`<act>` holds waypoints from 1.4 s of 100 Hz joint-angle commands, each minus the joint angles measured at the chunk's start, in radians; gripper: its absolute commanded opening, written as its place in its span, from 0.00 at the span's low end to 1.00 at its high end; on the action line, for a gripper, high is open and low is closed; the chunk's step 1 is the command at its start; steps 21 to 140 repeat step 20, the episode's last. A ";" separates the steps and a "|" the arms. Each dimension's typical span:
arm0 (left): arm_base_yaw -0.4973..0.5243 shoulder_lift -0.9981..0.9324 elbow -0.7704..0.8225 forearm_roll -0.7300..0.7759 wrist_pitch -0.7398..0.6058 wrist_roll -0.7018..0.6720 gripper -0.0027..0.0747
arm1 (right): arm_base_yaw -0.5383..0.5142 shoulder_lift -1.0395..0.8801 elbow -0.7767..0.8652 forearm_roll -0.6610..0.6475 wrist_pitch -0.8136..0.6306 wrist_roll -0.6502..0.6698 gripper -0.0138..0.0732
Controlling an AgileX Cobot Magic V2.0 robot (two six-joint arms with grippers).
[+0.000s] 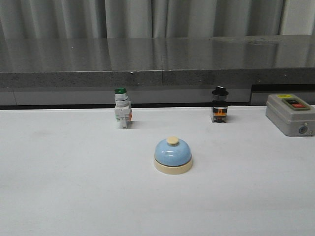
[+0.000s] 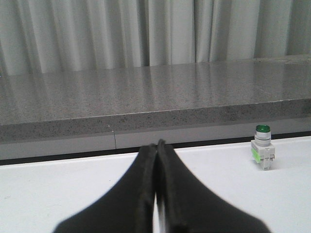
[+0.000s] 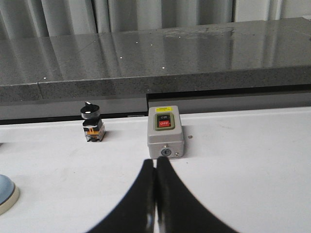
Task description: Place and press bell with both arms
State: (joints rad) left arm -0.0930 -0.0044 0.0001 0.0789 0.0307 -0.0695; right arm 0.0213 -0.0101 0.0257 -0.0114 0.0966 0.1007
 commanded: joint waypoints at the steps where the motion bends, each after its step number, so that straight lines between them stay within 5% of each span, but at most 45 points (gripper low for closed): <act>1: -0.002 -0.030 0.043 0.000 -0.086 -0.007 0.01 | -0.001 -0.019 -0.013 -0.012 -0.087 0.001 0.09; 140: -0.002 -0.030 0.043 0.000 -0.086 -0.007 0.01 | -0.001 -0.019 -0.013 -0.012 -0.087 0.001 0.09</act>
